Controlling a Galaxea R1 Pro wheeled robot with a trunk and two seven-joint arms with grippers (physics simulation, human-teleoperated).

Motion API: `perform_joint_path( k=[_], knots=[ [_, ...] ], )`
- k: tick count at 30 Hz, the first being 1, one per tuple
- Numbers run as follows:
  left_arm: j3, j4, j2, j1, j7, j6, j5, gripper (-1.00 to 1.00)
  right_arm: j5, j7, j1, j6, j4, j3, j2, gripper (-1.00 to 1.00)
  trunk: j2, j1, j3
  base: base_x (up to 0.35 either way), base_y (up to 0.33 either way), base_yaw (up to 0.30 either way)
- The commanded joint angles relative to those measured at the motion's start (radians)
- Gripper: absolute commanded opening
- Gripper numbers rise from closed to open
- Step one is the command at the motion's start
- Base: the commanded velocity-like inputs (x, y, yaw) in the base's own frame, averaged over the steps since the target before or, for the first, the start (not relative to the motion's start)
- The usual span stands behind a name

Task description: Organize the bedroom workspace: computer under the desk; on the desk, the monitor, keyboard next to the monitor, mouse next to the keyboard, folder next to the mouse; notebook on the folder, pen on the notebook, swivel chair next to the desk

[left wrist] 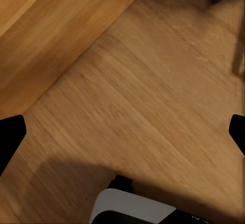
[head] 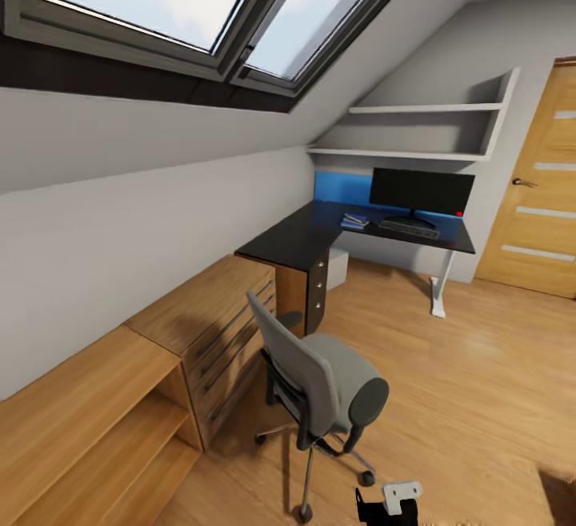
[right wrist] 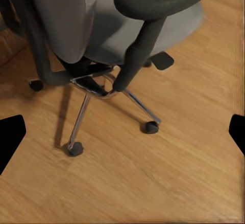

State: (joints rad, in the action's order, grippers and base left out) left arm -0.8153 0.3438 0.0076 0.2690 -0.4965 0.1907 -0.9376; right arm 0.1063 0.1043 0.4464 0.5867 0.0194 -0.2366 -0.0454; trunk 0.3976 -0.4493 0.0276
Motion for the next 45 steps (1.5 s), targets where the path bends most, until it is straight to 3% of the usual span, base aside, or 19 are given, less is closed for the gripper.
perform_joint_path(
  k=[1, 24, 45],
  knots=[
    [-0.008, 0.001, 0.001, 0.001, -0.005, 0.006, -0.010, 1.00, 0.010, 0.001, 0.001, 0.004, 0.002, -0.009, -0.001, 1.00, 0.002, -0.001, 0.003, 0.000, 0.000, -0.290],
    [-0.008, 0.000, 0.001, 0.001, -0.005, 0.006, -0.010, 1.00, 0.010, 0.001, 0.001, 0.004, 0.002, -0.009, -0.001, 1.00, 0.002, -0.001, 0.012, 0.000, 0.008, -0.290],
    [-0.008, 0.000, 0.000, 0.001, -0.005, 0.006, -0.010, 1.00, 0.010, 0.001, 0.001, 0.004, 0.002, -0.009, -0.001, 1.00, 0.002, -0.001, 0.020, 0.000, 0.192, -0.290]
  ],
)
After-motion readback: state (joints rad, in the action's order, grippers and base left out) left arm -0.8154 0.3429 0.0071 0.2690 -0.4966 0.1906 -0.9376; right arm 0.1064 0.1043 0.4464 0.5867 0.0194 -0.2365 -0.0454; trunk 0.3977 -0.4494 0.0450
